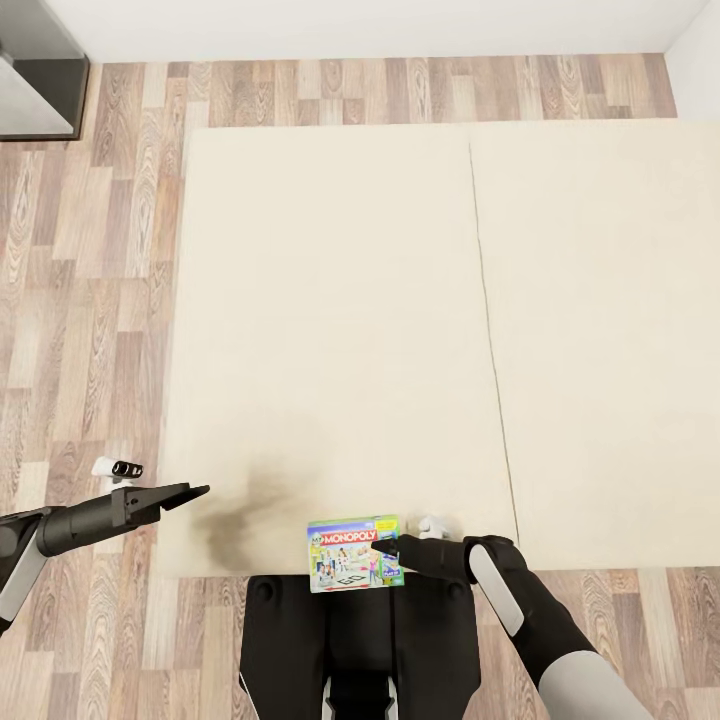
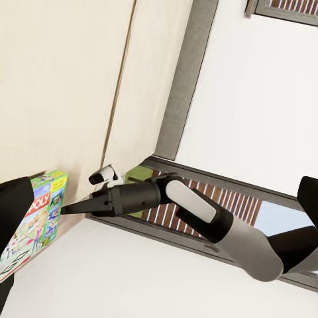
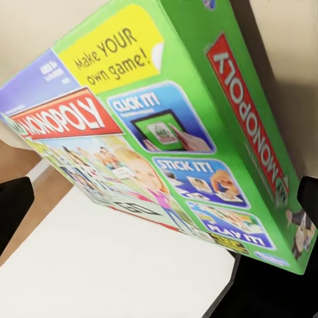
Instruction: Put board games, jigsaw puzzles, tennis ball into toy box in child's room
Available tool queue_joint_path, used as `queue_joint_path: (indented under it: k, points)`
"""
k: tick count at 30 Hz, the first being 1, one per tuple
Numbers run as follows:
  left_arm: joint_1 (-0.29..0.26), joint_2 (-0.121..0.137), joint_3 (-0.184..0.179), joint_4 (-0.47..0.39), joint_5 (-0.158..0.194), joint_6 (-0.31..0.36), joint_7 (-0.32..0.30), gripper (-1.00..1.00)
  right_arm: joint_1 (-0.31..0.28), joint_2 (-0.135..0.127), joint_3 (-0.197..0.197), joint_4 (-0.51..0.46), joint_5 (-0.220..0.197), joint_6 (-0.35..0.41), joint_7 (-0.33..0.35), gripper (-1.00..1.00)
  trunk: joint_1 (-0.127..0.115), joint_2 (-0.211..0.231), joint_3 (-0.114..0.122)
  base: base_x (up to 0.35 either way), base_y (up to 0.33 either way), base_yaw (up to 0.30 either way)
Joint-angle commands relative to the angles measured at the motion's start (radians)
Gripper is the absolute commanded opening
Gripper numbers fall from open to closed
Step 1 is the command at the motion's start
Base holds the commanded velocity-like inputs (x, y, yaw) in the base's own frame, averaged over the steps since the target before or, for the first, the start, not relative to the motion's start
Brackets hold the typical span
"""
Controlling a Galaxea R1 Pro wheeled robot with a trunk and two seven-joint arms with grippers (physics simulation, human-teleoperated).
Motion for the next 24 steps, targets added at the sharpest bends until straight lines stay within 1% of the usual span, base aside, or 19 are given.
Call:
queue_joint_path:
  k: [1,24]
  points:
    - [0.000,0.000,0.000,0.000,0.000,0.011,-0.004,1.00,0.000,0.000,-0.001,-0.001,0.002,0.004,0.003,1.00,0.001,-0.002,-0.001,0.000,0.000,0.000]
    - [0.000,0.000,0.000,0.000,0.000,0.011,-0.004,1.00,0.001,0.001,0.000,0.007,-0.004,0.004,0.014,1.00,0.001,-0.002,-0.001,0.000,0.000,0.000]
